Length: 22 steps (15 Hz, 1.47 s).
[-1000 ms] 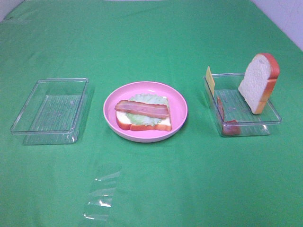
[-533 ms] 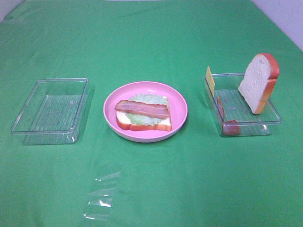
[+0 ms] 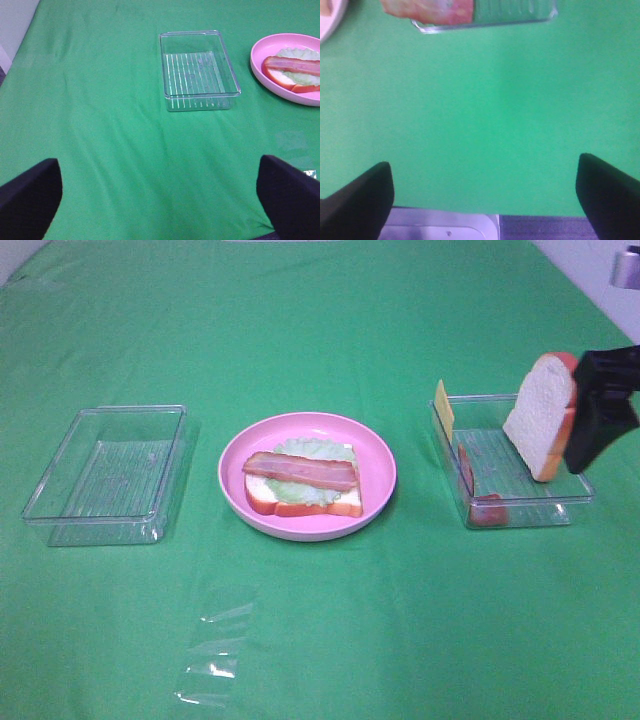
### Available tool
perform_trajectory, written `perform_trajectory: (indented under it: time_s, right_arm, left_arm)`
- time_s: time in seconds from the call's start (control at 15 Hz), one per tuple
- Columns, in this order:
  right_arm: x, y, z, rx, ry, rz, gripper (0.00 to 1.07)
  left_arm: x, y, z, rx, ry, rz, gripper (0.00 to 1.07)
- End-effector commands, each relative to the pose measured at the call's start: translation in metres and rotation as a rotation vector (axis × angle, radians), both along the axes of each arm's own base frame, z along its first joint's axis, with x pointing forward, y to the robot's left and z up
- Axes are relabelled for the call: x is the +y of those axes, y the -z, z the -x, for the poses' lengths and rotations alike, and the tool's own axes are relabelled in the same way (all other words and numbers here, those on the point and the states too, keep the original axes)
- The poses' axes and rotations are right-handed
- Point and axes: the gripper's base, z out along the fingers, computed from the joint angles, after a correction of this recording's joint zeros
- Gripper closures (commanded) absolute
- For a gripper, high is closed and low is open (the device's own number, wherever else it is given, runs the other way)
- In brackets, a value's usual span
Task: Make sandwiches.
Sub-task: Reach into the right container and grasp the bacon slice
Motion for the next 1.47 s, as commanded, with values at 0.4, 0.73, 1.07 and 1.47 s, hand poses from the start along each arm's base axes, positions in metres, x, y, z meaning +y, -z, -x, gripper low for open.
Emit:
perform_trajectory:
  time_s: [0.4,0.73,1.07,1.47]
  right_arm:
    - [0.055,0.029,-0.070,-0.016,-0.047,0.013,0.14]
    - [0.065,0.084,-0.102,0.089,-0.090,0.047,0.14]
    - [0.068,0.112,-0.111,0.116,-0.098,0.055,0.14]
    - [0.068,0.113,-0.112,0.101,-0.070,0.050,0.55]
  left_arm:
    - [-0.001,0.000,0.003,-0.025,0.002,0.013,0.09]
    - [-0.001,0.000,0.003,-0.025,-0.001,0.016,0.09]
    - [-0.001,0.000,0.003,-0.025,-0.001,0.016,0.09]
    - [-0.001,0.000,0.003,-0.025,-0.001,0.016,0.09]
